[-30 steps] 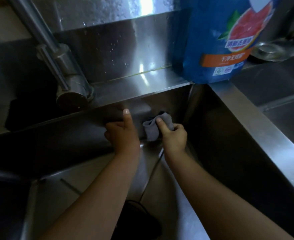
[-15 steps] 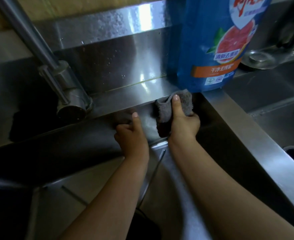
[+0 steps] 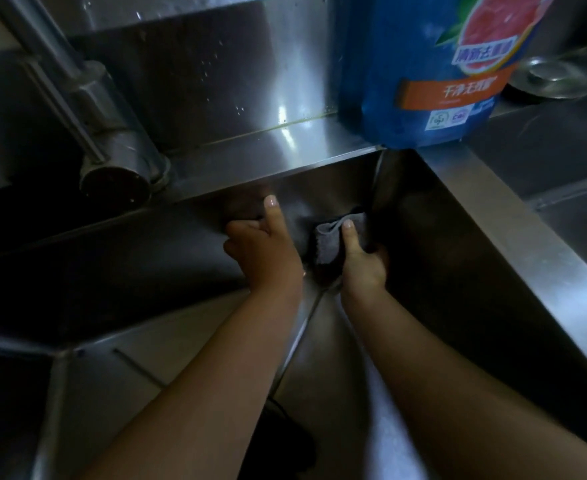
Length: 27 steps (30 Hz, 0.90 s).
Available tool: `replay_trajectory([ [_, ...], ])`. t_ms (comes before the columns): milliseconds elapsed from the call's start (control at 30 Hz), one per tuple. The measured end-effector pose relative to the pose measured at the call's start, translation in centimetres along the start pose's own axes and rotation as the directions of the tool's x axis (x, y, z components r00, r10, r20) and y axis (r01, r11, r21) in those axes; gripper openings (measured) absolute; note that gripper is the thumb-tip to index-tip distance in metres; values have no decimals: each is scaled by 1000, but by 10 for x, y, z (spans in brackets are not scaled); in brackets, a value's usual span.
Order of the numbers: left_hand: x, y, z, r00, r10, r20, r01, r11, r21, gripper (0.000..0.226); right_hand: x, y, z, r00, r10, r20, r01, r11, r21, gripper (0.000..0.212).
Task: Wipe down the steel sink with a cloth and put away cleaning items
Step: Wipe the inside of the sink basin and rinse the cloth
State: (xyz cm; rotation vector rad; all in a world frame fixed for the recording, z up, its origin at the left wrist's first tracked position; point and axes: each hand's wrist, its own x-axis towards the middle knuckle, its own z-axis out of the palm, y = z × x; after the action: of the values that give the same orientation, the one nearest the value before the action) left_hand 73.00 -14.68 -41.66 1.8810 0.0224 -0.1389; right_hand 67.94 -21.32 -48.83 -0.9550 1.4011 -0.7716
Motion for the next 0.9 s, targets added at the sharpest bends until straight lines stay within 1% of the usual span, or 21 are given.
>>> replay_trajectory([
  [33, 0, 0, 0, 1000, -6, 0, 6, 1000, -1, 36, -3, -5, -1, 999, -29, 17, 29, 999, 23, 59],
  [100, 0, 1, 0, 1000, -15, 0, 15, 1000, 3, 38, -13, -21, 1, 995, -94, 38, 90, 991, 104, 32],
  [133, 0, 1, 0, 1000, -16, 3, 16, 1000, 6, 39, -19, -30, 4, 993, -115, 31, 109, 982, 153, 26],
  [267, 0, 2, -2, 1000, -18, 11, 18, 1000, 2, 39, -36, -59, 10, 990, -137, 29, 123, 950, 285, 27],
  [367, 0, 1, -2, 1000, -18, 9, 18, 1000, -8, 38, -39, -63, 11, 986, -158, 47, 136, 941, 309, 31],
  [500, 2, -3, 0, 1000, -4, 3, 4, 1000, -21, 38, -33, -51, 12, 978, -210, 16, 200, 950, 240, 33],
  [567, 3, -5, 1, 1000, -21, 6, 21, 999, -42, 37, -28, -37, 11, 978, -208, 5, 205, 967, 154, 35],
  [633, 4, -7, 1, 1000, -21, 17, 22, 998, -54, 35, -21, -19, 9, 984, -178, 10, 177, 982, 64, 42],
  [733, 5, -10, 0, 999, -4, 49, 7, 998, -65, 32, -11, 1, 7, 997, -76, 30, 77, 996, -33, 49],
  [800, 5, -11, -3, 997, 1, 73, 4, 997, -73, 33, -9, 4, 5, 999, -26, 28, 27, 999, -40, 51],
  [900, 6, -9, -9, 993, 24, 119, -15, 997, -78, 34, -14, -1, 3, 999, -28, 31, 28, 999, -20, 47],
])
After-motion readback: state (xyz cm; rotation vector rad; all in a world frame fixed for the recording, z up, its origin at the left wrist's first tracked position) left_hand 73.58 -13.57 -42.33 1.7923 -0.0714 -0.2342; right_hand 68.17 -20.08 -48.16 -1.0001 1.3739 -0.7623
